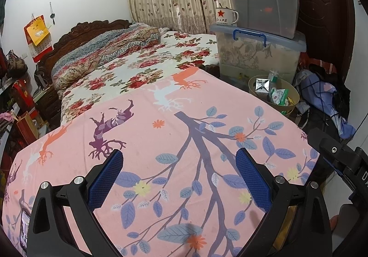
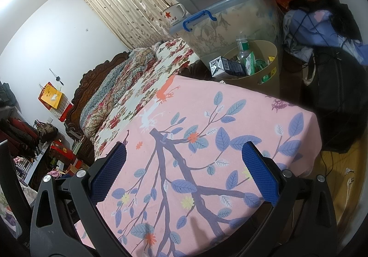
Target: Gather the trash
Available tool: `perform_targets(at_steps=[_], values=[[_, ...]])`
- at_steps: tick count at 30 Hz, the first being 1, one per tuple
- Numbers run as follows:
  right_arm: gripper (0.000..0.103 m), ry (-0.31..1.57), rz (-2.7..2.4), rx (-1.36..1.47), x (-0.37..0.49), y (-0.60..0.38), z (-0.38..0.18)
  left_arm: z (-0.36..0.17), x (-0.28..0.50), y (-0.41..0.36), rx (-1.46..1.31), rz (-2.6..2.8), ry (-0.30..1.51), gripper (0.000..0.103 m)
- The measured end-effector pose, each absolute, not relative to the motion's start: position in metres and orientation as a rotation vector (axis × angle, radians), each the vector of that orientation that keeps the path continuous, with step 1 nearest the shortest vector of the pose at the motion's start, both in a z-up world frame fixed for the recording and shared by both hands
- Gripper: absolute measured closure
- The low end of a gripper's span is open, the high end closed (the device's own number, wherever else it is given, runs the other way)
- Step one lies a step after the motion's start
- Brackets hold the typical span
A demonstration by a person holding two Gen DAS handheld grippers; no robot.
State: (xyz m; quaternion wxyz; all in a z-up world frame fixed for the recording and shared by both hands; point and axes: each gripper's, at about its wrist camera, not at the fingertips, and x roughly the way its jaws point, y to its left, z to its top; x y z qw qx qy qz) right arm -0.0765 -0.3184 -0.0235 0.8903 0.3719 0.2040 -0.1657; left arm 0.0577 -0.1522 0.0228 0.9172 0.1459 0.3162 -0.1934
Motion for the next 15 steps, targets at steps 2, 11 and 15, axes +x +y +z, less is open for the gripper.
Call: perform_targets(at_steps=[2, 11, 15], values=[[0.004, 0.423, -0.344, 0.771, -0.0768, -0.3177, -0.0238, 0.022, 0.0568, -0.1524, 0.301, -0.399, 0.653, 0.009], [0.004, 0.425, -0.344, 0.773, -0.0769, -0.3174, -0.0241, 0.0221, 0.0571, -0.1526, 0.302, -0.398, 0.651, 0.009], [0.004, 0.425, -0.344, 0.772, -0.076, -0.3188, -0.0243, 0.0224, 0.0583, -0.1526, 0.302, -0.398, 0.654, 0.009]])
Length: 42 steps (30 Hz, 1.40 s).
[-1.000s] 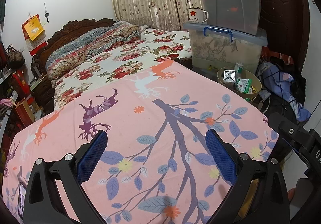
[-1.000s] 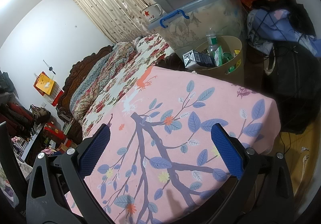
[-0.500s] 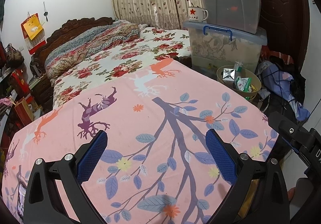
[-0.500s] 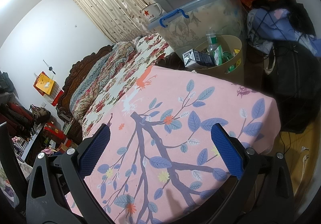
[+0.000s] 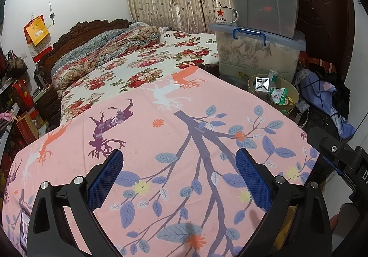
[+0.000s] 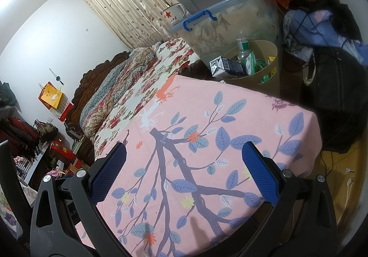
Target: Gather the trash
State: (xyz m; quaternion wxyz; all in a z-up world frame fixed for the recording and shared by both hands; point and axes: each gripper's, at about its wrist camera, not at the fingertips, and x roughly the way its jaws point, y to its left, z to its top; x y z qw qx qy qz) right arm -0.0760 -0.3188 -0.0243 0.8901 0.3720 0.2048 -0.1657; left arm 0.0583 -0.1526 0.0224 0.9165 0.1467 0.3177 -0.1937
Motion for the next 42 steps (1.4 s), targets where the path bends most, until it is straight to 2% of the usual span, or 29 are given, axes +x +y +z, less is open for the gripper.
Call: perform_targets(at_steps=[42], values=[[0.004, 0.432, -0.34, 0.768, -0.075, -0.314, -0.029, 0.009, 0.056, -0.144, 0.306, -0.408, 0.682, 0.009]])
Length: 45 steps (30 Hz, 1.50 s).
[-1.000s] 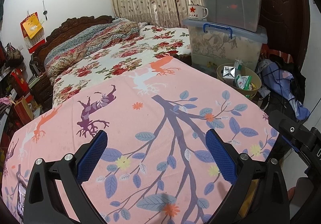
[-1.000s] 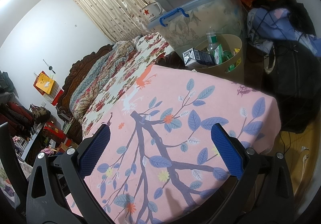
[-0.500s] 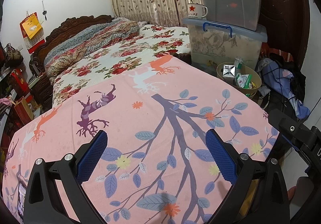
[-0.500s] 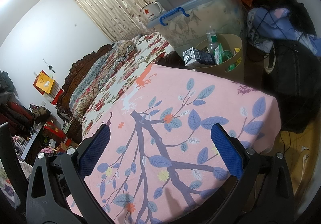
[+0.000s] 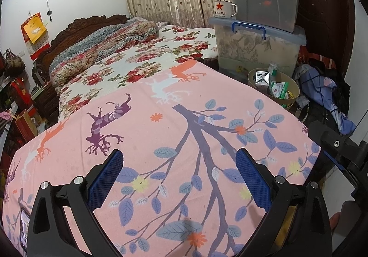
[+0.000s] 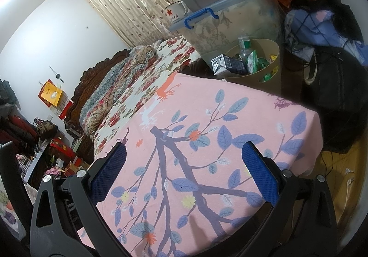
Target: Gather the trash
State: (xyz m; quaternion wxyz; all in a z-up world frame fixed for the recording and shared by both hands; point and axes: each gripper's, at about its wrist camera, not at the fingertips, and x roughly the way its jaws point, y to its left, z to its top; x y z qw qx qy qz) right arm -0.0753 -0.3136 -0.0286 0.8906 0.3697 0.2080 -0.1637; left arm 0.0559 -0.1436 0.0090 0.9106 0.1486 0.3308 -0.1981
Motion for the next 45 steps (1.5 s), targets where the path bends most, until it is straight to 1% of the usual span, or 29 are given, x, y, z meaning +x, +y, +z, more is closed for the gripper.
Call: perform_targets(at_steps=[45], values=[[0.004, 0.456, -0.335, 0.764, -0.07, -0.3131, -0.028, 0.0044, 0.0657, -0.1427, 0.313, -0.407, 0.715, 0.009]])
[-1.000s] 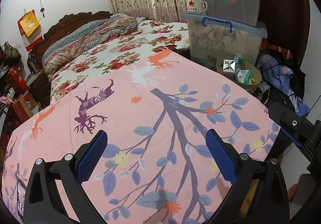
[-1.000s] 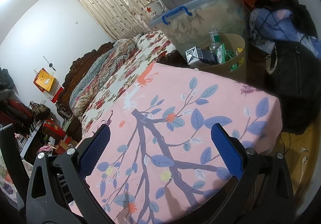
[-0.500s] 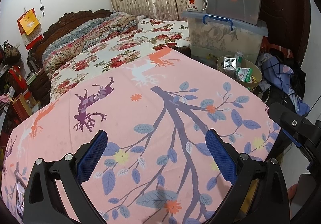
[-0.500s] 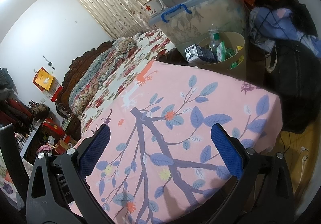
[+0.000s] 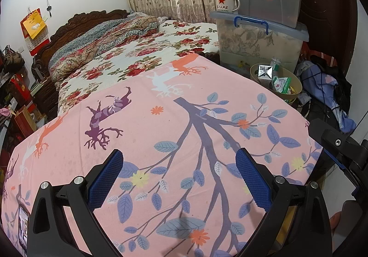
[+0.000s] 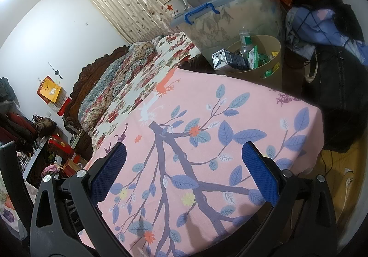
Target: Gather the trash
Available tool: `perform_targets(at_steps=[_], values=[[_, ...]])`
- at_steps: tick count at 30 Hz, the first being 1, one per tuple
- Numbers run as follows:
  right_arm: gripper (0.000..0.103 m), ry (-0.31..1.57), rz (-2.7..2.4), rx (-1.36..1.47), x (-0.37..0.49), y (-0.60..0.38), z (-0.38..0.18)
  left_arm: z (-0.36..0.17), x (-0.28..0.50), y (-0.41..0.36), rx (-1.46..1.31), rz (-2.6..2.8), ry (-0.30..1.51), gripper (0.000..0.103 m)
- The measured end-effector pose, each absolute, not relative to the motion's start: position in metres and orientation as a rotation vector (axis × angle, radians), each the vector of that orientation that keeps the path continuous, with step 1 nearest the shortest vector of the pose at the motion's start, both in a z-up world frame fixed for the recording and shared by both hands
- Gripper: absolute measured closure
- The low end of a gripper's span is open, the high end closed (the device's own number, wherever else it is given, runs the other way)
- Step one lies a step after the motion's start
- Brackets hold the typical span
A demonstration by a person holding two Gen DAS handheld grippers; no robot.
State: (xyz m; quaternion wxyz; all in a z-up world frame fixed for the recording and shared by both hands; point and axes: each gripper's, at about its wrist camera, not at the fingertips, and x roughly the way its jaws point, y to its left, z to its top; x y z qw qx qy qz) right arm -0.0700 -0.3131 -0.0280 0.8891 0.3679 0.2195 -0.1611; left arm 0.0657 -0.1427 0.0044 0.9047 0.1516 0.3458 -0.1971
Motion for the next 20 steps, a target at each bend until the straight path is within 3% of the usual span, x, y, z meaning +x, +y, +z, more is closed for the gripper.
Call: perform_targets(at_steps=[20], values=[[0.004, 0.46, -0.333, 0.764, -0.0695, -0.3136, -0.0297, 0.004, 0.0704, -0.1425, 0.307, -0.424, 0.732, 0.009]])
